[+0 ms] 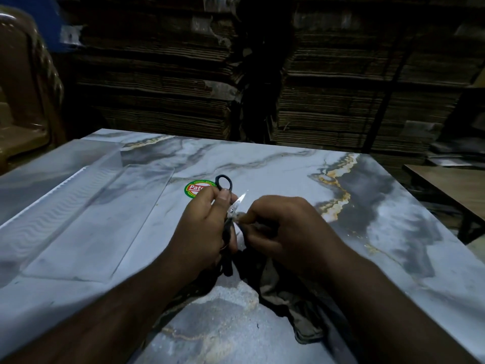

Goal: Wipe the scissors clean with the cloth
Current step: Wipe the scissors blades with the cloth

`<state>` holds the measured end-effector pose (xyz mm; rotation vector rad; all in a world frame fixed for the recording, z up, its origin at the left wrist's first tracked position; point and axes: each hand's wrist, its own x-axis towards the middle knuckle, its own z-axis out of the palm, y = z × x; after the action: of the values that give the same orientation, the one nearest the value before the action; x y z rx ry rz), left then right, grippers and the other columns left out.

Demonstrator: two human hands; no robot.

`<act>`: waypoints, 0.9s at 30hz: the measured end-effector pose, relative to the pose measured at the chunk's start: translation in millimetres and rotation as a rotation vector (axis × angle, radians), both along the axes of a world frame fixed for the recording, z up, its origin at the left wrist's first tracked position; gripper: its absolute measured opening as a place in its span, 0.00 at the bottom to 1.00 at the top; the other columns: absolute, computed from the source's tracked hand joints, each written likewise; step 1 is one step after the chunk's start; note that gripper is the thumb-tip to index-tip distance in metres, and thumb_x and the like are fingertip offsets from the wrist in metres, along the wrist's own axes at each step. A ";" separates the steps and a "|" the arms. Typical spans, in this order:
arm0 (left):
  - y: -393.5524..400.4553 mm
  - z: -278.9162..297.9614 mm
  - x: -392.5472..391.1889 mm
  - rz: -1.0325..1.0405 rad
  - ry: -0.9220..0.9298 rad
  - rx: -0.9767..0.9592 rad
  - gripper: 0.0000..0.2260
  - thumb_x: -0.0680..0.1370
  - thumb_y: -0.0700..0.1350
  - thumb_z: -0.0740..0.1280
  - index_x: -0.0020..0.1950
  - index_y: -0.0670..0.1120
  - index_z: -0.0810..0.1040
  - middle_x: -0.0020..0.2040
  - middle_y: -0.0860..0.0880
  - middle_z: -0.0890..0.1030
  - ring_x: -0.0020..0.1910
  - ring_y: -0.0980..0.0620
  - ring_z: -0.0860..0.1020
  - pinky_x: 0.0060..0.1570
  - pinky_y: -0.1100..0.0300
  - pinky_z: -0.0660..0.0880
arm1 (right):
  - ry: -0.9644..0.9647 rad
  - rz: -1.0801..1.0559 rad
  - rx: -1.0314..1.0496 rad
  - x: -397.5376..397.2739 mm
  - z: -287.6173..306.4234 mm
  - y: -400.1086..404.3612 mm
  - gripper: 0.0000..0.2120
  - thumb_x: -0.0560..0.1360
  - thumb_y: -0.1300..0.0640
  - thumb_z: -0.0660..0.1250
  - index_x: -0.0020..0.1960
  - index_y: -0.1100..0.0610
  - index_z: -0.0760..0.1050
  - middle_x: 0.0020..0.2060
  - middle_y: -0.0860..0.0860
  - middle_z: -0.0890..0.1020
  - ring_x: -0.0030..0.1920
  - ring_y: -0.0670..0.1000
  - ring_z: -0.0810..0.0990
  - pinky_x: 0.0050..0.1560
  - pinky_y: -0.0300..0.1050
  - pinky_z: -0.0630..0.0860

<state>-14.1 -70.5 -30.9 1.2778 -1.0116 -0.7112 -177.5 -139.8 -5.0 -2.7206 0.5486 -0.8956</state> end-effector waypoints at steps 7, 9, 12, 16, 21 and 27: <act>1.1 5.1 -0.7 0.030 -0.008 -0.021 0.15 0.88 0.48 0.55 0.48 0.41 0.73 0.22 0.42 0.75 0.16 0.54 0.68 0.19 0.63 0.65 | 0.029 -0.077 0.007 -9.5 8.6 4.1 0.08 0.70 0.44 0.67 0.41 0.47 0.77 0.32 0.40 0.74 0.34 0.44 0.73 0.34 0.45 0.73; 0.9 5.3 -2.3 0.036 0.003 -0.013 0.15 0.88 0.47 0.57 0.48 0.40 0.74 0.23 0.45 0.75 0.18 0.53 0.71 0.20 0.62 0.67 | -0.031 -0.059 -0.004 -5.1 6.7 5.9 0.04 0.72 0.47 0.68 0.43 0.47 0.78 0.35 0.40 0.75 0.35 0.44 0.74 0.35 0.45 0.73; -1.1 5.1 -2.6 0.060 0.027 -0.014 0.13 0.87 0.46 0.59 0.49 0.40 0.76 0.27 0.49 0.77 0.22 0.53 0.75 0.24 0.62 0.71 | 0.001 0.001 0.038 0.3 3.5 6.9 0.07 0.74 0.46 0.66 0.44 0.48 0.79 0.37 0.43 0.79 0.37 0.46 0.76 0.37 0.50 0.75; -0.3 5.5 -0.7 0.067 0.014 -0.007 0.13 0.87 0.49 0.57 0.52 0.41 0.75 0.25 0.44 0.77 0.22 0.47 0.72 0.24 0.57 0.69 | 0.079 -0.065 0.050 -6.8 5.9 1.6 0.16 0.71 0.35 0.64 0.44 0.47 0.80 0.34 0.42 0.80 0.36 0.45 0.78 0.35 0.46 0.75; 3.9 8.9 -5.5 0.006 -0.012 0.017 0.14 0.88 0.49 0.56 0.50 0.42 0.74 0.25 0.37 0.77 0.16 0.52 0.69 0.18 0.63 0.65 | -0.162 -0.110 -0.037 -10.3 12.4 0.8 0.04 0.75 0.48 0.69 0.44 0.48 0.79 0.35 0.39 0.76 0.36 0.44 0.75 0.36 0.46 0.74; 6.6 8.2 -8.8 -0.028 -0.103 -0.002 0.13 0.87 0.47 0.57 0.46 0.43 0.73 0.23 0.43 0.77 0.19 0.50 0.72 0.22 0.60 0.69 | -0.123 -0.170 -0.061 2.3 1.5 1.5 0.02 0.79 0.52 0.69 0.47 0.49 0.78 0.40 0.44 0.80 0.42 0.50 0.79 0.40 0.50 0.75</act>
<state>-22.9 -64.0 -22.7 1.3110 -1.1155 -0.6714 -175.2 -138.2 -3.5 -2.6808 0.7478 -1.1302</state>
